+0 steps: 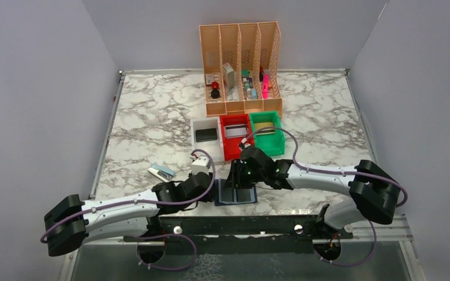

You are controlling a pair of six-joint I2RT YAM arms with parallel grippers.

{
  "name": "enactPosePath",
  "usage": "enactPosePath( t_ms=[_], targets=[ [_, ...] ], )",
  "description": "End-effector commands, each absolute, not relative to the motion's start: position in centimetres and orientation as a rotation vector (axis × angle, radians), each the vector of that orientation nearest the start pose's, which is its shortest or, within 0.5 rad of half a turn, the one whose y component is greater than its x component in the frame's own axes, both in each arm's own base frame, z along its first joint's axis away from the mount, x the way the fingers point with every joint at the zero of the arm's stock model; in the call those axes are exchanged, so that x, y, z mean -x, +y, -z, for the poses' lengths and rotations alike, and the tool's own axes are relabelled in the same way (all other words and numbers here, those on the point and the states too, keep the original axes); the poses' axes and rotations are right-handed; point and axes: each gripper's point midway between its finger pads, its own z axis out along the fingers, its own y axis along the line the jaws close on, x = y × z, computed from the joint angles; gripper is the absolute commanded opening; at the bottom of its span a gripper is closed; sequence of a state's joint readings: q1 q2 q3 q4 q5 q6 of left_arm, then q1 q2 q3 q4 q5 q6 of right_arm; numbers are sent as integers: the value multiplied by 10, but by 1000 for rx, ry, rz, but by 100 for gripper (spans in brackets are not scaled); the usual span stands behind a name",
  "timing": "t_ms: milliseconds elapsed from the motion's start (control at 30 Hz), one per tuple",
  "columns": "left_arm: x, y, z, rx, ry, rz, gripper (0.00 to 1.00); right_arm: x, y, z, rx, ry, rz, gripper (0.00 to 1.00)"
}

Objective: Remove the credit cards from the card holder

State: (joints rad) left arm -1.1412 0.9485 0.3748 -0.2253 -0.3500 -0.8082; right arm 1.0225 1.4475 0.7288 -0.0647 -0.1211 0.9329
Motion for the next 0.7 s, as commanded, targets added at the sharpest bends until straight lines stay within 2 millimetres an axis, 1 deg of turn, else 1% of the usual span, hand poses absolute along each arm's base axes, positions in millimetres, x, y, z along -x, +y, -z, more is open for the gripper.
enactPosePath(
  t_ms=[0, 100, 233, 333, 433, 500, 533, 667],
  targets=[
    [-141, -207, -57, -119, 2327, 545, 42, -162, 332, -91, 133, 2547, -876, 43],
    [-143, -204, -67, -76, 2292, 583, 46, -174, 317, -101, 60, 2512, -782, 45],
    [-140, -215, -87, -92, 2243, 699, 49, -179, 310, -107, -11, 2469, -778, 46],
    [-134, -230, -101, -146, 2208, 814, 52, -175, 309, -99, -41, 2458, -829, 46],
    [-127, -246, -112, -186, 2178, 931, 53, -166, 301, -81, -79, 2467, -864, 46],
    [-124, -253, -112, -207, 2175, 973, 53, -160, 299, -73, -73, 2448, -922, 46],
    [-123, -255, -109, -214, 2183, 980, 53, -157, 298, -68, -66, 2437, -949, 46],
    [-119, -259, -97, -224, 2238, 972, 52, -154, 303, -67, -19, 2387, -1030, 45]
  ],
)
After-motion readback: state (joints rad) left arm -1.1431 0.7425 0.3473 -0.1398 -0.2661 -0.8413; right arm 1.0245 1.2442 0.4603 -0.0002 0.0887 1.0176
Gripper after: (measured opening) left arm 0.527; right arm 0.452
